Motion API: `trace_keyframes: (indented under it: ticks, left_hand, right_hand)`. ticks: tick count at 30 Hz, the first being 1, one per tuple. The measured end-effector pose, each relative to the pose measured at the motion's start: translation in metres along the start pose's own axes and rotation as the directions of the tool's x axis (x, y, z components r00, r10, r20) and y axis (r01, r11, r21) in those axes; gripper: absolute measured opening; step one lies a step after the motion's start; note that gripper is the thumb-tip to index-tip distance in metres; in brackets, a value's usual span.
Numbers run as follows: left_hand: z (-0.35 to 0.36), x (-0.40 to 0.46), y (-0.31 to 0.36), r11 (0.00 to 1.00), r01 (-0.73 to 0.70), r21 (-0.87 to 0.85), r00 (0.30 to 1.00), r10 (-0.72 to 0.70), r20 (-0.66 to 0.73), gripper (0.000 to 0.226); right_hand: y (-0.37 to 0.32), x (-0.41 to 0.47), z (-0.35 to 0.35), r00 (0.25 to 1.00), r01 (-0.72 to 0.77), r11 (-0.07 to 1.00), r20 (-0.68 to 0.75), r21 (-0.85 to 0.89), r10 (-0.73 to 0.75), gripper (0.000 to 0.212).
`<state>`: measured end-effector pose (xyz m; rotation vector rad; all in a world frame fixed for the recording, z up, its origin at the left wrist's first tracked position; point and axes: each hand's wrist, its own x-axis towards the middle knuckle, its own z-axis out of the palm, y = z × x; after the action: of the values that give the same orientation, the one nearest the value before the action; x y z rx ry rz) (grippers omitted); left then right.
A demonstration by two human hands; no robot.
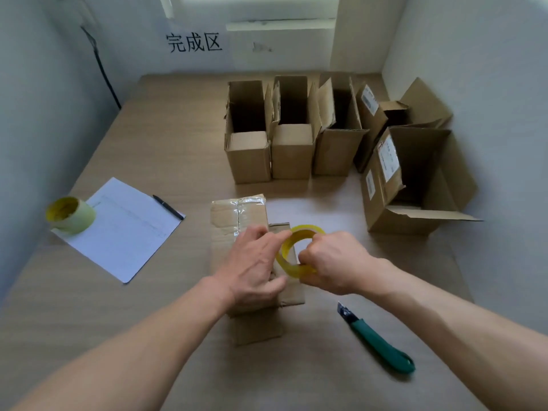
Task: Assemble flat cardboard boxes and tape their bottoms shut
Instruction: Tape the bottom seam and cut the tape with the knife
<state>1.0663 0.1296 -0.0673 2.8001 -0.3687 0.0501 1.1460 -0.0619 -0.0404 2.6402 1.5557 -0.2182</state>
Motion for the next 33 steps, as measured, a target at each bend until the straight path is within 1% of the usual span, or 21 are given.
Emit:
trace_keyframes:
  ticks: [2,5,7,9,10,12,15,18,20,22,23,24,25,26,27,28,29,30,31,32,33]
  left_hand:
    - [-0.001,0.008,0.000,0.999,0.028,-0.036,0.999,-0.027,0.035,0.086]
    - [-0.003,0.016,-0.004,0.999,0.010,0.037,0.995,-0.014,0.103,0.086]
    - [-0.004,0.022,-0.004,0.996,0.001,0.094,0.985,-0.017,0.172,0.084]
    - [0.000,0.024,0.002,0.987,-0.030,0.155,0.969,-0.009,0.248,0.082]
    - [0.003,0.022,0.006,0.983,-0.041,0.179,0.963,-0.009,0.268,0.080]
    - [0.010,0.020,0.010,0.980,-0.022,0.197,0.968,-0.028,0.248,0.074]
    - [0.011,0.024,0.011,0.990,0.077,0.119,0.971,-0.101,0.216,0.059]
    - [0.010,0.033,0.013,0.983,0.181,0.030,0.967,-0.184,0.174,0.029]
    - [0.007,0.039,0.015,0.973,0.228,-0.033,0.965,-0.222,0.141,0.013]
    - [0.003,0.043,0.013,0.961,0.264,-0.081,0.957,-0.250,0.147,0.011]
    - [0.002,0.044,0.010,0.958,0.271,-0.093,0.955,-0.256,0.149,0.014]
    - [0.002,0.043,0.007,0.958,0.267,-0.104,0.957,-0.251,0.143,0.017]
    - [0.002,0.042,0.004,0.958,0.257,-0.126,0.962,-0.241,0.131,0.018]
    - [0.003,0.040,0.001,0.954,0.250,-0.163,0.965,-0.233,0.116,0.017]
    - [0.004,0.037,0.000,0.945,0.248,-0.212,0.968,-0.231,0.100,0.017]
    - [0.005,0.036,-0.001,0.933,0.249,-0.261,0.968,-0.236,0.082,0.017]
    - [0.006,0.035,-0.002,0.921,0.252,-0.296,0.968,-0.244,0.065,0.018]
    - [0.006,0.035,-0.001,0.914,0.256,-0.314,0.966,-0.252,0.056,0.019]
    - [0.006,0.035,0.000,0.912,0.259,-0.319,0.965,-0.256,0.050,0.020]
    - [0.005,0.036,0.000,0.912,0.259,-0.318,0.965,-0.258,0.045,0.022]
    - [0.005,0.036,0.000,0.912,0.260,-0.318,0.965,-0.258,0.049,0.022]
  right_hand:
    - [-0.002,-0.004,0.002,0.998,-0.042,0.999,-0.037,-0.019,0.041,0.038]
    - [-0.007,-0.011,0.006,0.993,-0.070,0.996,-0.097,-0.050,0.064,0.036]
    - [-0.010,-0.010,0.009,0.988,-0.125,0.992,-0.099,-0.036,0.121,0.034]
    - [-0.011,-0.005,0.010,0.969,-0.230,0.973,-0.082,0.020,0.231,0.034]
    - [-0.011,-0.001,0.010,0.959,-0.275,0.961,-0.066,0.039,0.277,0.035]
    - [-0.011,0.005,0.011,0.953,-0.296,0.953,-0.043,0.060,0.299,0.035]
    - [-0.009,0.006,0.009,0.959,-0.274,0.961,-0.066,0.038,0.276,0.035]
    - [-0.006,0.003,0.009,0.962,-0.233,0.972,-0.140,0.027,0.234,0.035]
    - [-0.008,-0.001,0.011,0.956,-0.197,0.977,-0.206,0.074,0.209,0.033]
    - [-0.011,-0.009,0.020,0.927,-0.151,0.979,-0.325,0.139,0.189,0.027]
    - [-0.011,-0.016,0.027,0.898,-0.150,0.976,-0.392,0.159,0.202,0.031]
    - [-0.012,-0.026,0.037,0.851,-0.177,0.961,-0.457,0.212,0.258,0.040]
    - [-0.013,-0.041,0.051,0.784,-0.236,0.920,-0.498,0.313,0.370,0.052]
    - [-0.014,-0.059,0.069,0.701,-0.326,0.840,-0.486,0.434,0.523,0.061]
    - [-0.019,-0.081,0.088,0.627,-0.439,0.728,-0.401,0.526,0.668,0.068]
    - [-0.026,-0.102,0.108,0.584,-0.571,0.615,-0.257,0.544,0.770,0.071]
    - [-0.035,-0.120,0.128,0.576,-0.680,0.545,-0.102,0.489,0.811,0.070]
    - [-0.045,-0.135,0.146,0.585,-0.744,0.530,0.013,0.407,0.811,0.065]
    - [-0.052,-0.144,0.159,0.600,-0.762,0.545,0.065,0.351,0.797,0.057]
    - [-0.056,-0.148,0.167,0.608,-0.758,0.553,0.069,0.346,0.791,0.048]
    - [-0.058,-0.147,0.168,0.597,-0.756,0.532,0.070,0.381,0.799,0.040]
